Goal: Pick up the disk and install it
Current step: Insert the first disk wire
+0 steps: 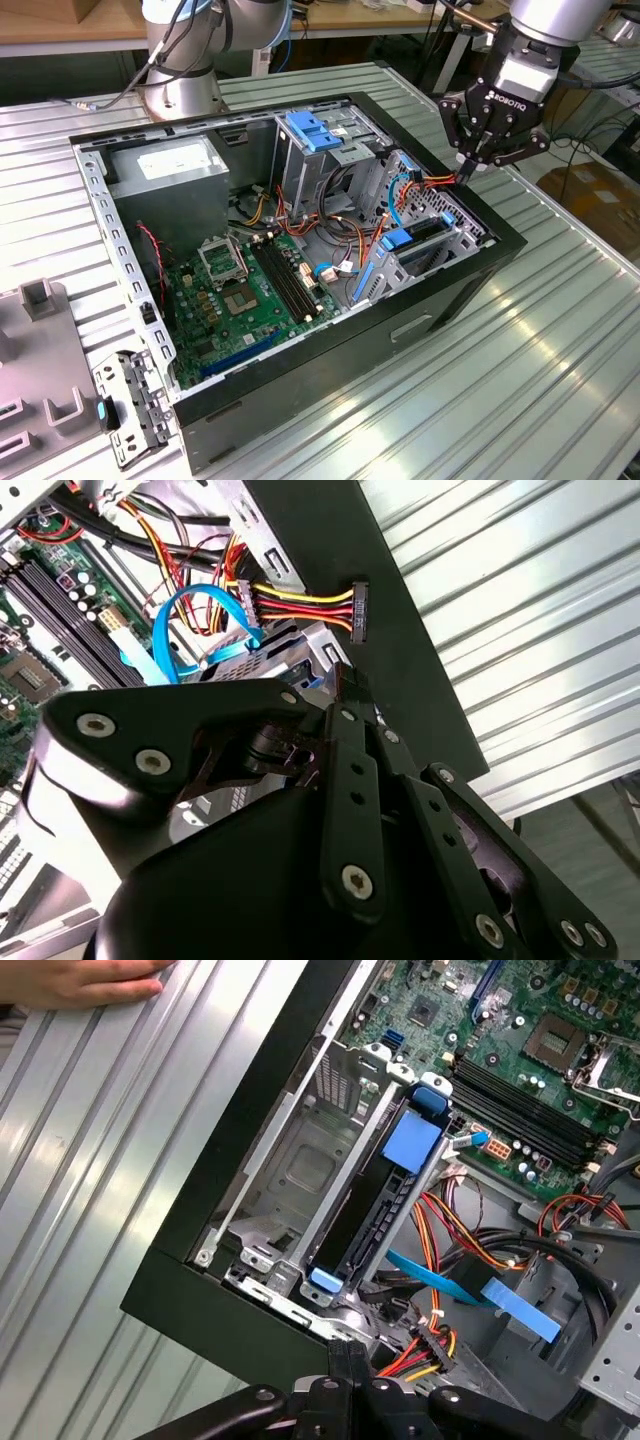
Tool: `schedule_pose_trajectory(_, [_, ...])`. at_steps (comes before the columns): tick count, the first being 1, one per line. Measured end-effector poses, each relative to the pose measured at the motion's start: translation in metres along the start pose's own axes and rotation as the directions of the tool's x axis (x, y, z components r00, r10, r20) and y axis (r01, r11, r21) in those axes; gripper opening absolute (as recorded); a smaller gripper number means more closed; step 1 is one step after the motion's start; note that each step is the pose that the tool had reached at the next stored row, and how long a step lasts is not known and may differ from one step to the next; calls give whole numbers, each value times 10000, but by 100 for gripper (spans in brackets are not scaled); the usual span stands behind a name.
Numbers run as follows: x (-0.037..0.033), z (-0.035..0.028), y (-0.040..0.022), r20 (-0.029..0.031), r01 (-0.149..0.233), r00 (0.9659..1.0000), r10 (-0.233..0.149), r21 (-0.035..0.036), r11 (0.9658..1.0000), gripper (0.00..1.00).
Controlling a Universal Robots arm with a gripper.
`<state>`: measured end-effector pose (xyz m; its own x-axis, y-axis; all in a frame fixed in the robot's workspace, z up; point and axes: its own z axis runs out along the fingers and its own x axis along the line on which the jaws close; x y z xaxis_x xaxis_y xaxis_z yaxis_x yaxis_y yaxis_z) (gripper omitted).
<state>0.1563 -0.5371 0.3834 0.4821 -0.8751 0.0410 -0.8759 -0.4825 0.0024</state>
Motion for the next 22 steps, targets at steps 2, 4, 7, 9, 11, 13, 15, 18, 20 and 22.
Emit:
schedule_pose_trajectory(2, [1,-1,-4,-4,59,10000,-59,1,10000,11])
schedule_pose_trajectory(4, [4,-1,-9,-5,334,9994,-334,11,9994,11])
schedule_pose_trajectory(7, [9,0,-16,-7,964,9953,-964,37,9953,11])
schedule_pose_trajectory(9, [20,1,-38,-8,1151,9934,-1151,45,9933,11])
schedule_pose_trajectory(11, [28,2,-70,-8,1258,9921,-1258,50,9920,11])
schedule_pose_trajectory(13, [17,4,-106,-10,1341,9910,-1341,53,9909,17])
schedule_pose_trajectory(15, [-17,13,-128,-13,1466,9892,-1466,57,9892,18])
schedule_pose_trajectory(18, [-41,28,-143,-14,1840,9829,-1840,73,9829,25])
schedule_pose_trajectory(20, [-73,37,-162,-16,1970,9804,-1970,79,9804,25])
schedule_pose_trajectory(22, [-99,51,-179,-22,2103,9776,-2103,84,9776,25])
